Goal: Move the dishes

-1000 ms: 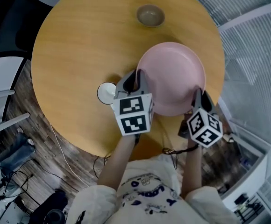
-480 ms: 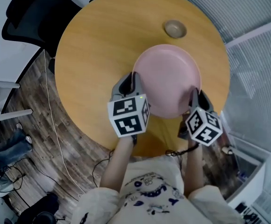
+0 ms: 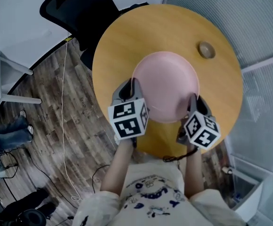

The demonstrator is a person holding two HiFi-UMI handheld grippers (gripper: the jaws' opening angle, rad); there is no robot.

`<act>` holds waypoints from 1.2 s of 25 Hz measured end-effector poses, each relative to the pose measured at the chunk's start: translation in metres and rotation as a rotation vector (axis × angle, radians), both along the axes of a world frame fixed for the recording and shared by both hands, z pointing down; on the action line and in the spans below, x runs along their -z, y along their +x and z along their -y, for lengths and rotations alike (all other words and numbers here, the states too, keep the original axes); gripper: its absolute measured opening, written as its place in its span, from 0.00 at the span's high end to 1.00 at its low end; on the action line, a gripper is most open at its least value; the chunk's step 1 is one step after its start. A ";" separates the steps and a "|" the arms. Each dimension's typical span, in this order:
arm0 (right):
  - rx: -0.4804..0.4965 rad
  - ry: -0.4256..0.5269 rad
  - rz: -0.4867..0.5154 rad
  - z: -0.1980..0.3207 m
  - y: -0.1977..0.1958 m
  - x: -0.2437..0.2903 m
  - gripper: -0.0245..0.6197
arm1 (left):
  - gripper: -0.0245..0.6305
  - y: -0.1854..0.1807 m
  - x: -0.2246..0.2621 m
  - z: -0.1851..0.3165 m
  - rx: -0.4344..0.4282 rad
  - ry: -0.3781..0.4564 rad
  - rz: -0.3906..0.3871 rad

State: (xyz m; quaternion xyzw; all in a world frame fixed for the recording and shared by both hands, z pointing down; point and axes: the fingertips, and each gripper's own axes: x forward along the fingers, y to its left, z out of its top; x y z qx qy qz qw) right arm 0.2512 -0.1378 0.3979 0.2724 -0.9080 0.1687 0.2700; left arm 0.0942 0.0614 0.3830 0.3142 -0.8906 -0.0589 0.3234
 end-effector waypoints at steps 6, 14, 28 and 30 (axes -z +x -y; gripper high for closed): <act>0.036 0.011 0.011 -0.072 -0.041 0.006 0.90 | 0.93 -0.035 0.007 -0.077 0.036 0.011 0.017; 0.019 0.032 0.019 -0.142 -0.073 0.013 0.90 | 0.93 -0.069 0.011 -0.145 0.017 0.027 0.027; 0.032 0.023 0.013 -0.175 -0.144 -0.004 0.90 | 0.93 -0.136 -0.007 -0.182 0.039 0.017 0.025; 0.022 0.001 0.015 -0.179 -0.160 -0.011 0.90 | 0.93 -0.154 -0.009 -0.184 0.030 0.007 0.025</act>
